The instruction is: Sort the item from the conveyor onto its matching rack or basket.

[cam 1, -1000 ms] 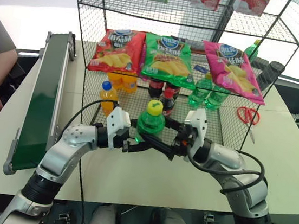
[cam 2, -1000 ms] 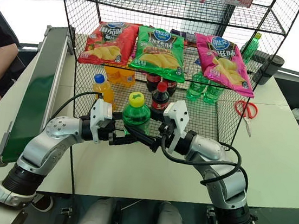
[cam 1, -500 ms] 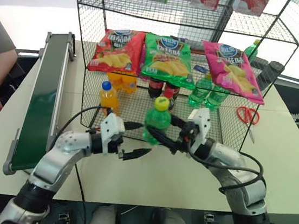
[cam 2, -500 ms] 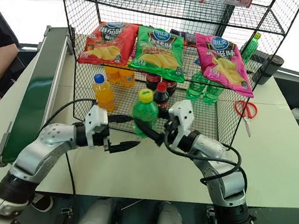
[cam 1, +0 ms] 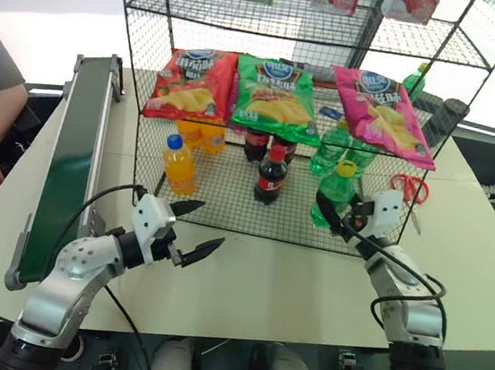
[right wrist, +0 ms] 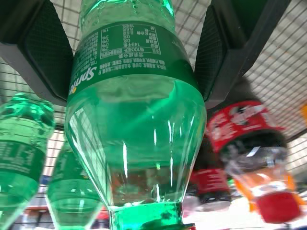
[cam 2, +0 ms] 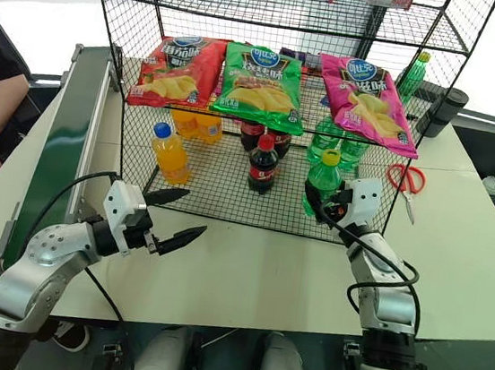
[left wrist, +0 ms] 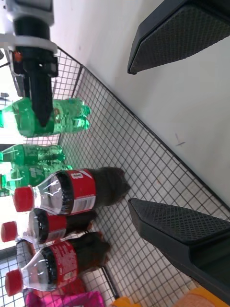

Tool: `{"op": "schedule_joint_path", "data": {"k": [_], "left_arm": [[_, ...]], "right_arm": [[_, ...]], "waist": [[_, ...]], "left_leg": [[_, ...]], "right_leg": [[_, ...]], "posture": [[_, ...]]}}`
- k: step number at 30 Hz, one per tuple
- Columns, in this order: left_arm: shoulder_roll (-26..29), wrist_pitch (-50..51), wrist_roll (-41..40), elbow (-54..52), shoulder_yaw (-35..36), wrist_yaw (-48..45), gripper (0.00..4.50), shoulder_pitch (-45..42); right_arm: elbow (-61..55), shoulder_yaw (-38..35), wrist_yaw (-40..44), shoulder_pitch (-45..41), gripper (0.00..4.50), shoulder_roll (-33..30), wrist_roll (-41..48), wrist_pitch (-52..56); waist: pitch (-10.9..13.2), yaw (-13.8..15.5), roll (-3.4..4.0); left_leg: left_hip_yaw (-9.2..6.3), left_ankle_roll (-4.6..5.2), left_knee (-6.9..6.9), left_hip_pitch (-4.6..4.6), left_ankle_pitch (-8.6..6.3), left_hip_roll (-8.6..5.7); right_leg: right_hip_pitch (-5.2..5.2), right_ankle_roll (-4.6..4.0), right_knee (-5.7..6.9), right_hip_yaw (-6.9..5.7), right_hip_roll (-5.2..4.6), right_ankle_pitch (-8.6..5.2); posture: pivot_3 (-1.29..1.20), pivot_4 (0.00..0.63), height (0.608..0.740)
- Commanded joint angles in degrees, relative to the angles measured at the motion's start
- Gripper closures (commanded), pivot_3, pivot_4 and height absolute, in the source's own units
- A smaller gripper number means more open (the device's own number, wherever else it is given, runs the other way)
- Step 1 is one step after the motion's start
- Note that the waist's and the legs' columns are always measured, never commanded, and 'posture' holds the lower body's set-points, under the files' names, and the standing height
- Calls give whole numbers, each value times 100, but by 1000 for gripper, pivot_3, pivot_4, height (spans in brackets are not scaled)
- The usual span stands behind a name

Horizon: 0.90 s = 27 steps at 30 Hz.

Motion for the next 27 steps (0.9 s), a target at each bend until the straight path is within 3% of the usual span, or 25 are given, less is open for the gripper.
{"op": "schedule_joint_path", "data": {"k": [1, 14, 16, 18, 27], "left_arm": [[11, 36, -43, -295, -51, 21, 87, -98], [49, 140, -23, -301, -19, 25, 87, -154], [50, 153, -23, -302, 18, 53, 0, -164], [50, 137, -1, -306, 42, 79, 0, -141], [-14, 134, 37, -218, 94, 229, 0, -212]], "right_arm": [[379, -237, -238, -385, 1468, 78, -138, -621], [1480, -254, -146, -764, 1468, 197, -239, -1290], [1525, -237, -80, -742, 424, 203, -227, -1316], [1521, -208, -38, -716, 77, 188, -255, -1343], [1431, -188, 156, -504, 77, -94, -442, -1460]], "waist": [[0, 1, 0], [-1, -4, 2], [-1, -4, 2], [-1, -5, 2], [-2, 7, 2]], "left_leg": [[0, 0, 0, 0, 0, -1], [3, -2, 0, 2, 1, 3], [4, -2, 0, 2, 1, 3], [3, -2, 0, 3, 1, 3], [4, -3, 1, 5, 2, 4]], "right_leg": [[0, 0, 0, 0, 0, 0], [3, 1, -1, 5, -1, 1], [3, 1, -1, 6, -1, 1], [4, 1, -1, 6, -1, 1], [6, 1, -1, 7, -2, 1]], "posture": [[0, 150, 736], [0, 150, 736], [0, 150, 736], [0, 150, 736], [0, 150, 736]]}}
